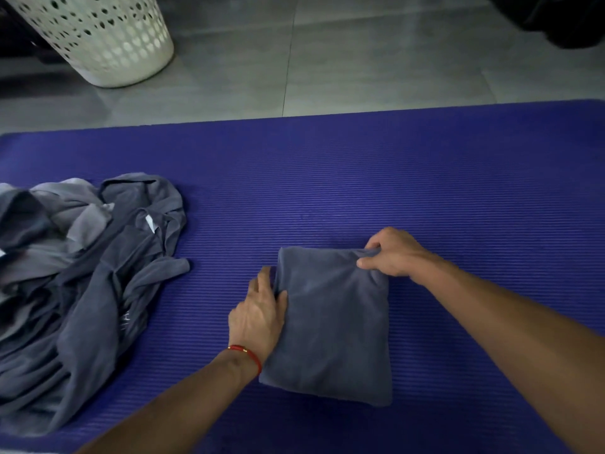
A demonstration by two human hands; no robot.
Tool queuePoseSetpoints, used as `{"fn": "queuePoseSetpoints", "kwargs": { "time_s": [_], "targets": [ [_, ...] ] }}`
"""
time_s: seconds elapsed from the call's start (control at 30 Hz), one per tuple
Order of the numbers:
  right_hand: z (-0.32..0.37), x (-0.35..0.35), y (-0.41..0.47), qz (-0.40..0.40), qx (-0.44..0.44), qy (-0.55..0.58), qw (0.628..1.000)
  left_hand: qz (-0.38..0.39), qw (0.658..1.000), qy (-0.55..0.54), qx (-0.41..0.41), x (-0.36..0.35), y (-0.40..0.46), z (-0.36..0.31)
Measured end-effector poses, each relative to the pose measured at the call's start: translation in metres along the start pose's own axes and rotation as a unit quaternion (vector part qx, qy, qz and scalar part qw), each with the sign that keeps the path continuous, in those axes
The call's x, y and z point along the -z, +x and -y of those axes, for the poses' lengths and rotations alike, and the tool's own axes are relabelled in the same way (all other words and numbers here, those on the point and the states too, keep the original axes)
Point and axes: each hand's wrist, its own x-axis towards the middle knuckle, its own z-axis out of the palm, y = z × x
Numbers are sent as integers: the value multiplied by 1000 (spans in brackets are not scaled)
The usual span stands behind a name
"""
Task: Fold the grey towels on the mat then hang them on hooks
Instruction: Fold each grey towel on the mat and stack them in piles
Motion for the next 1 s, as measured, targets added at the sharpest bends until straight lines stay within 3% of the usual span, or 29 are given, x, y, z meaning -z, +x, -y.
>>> {"fn": "queuePoseSetpoints", "kwargs": {
  "time_s": [0.07,0.1,0.17,0.23,0.3,0.33,0.4,0.47,0.5,0.57,0.63,0.7,0.73,0.8,0.9,1.0],
  "targets": [
    [-22,7,-11,-28,-54,69,996,-76,979,135,-131,2,-3,-22],
    [-38,10,-18,-50,-94,112,988,-97,961,154,-209,1,-9,-38],
    [-71,14,-42,-113,-180,206,955,-64,936,110,-329,-8,-28,-75],
    [-106,13,-71,-178,-232,324,900,14,924,61,-377,-26,-52,-103],
    [-137,7,-104,-207,-253,436,839,81,904,92,-409,-46,-72,-114],
    [-147,3,-123,-196,-267,469,818,93,890,126,-429,-54,-79,-115],
    [-162,-9,-157,-138,-280,491,813,101,872,194,-439,-62,-84,-113],
    [-168,-19,-177,-108,-261,441,852,93,861,230,-444,-63,-87,-110],
    [-172,-22,-180,-121,-235,353,898,79,856,241,-451,-64,-88,-108],
    [-172,-18,-183,-142,-151,38,978,100,854,239,-451,-63,-88,-107],
    [-166,-15,-182,-138,23,-216,966,115,860,210,-450,-58,-86,-104],
    [-164,-13,-169,-79,172,-339,922,117,863,190,-454,-53,-81,-102],
    [-163,-12,-162,-38,199,-382,902,122,859,181,-462,-44,-78,-104],
    [-161,-14,-149,-6,224,-400,888,144,855,155,-474,-25,-72,-108],
    [-147,-17,-157,8,207,-291,934,342,834,97,-423,9,-51,-111],
    [-131,-10,-167,55,178,-206,961,409,836,-20,-366,24,-38,-91]
  ]
}}
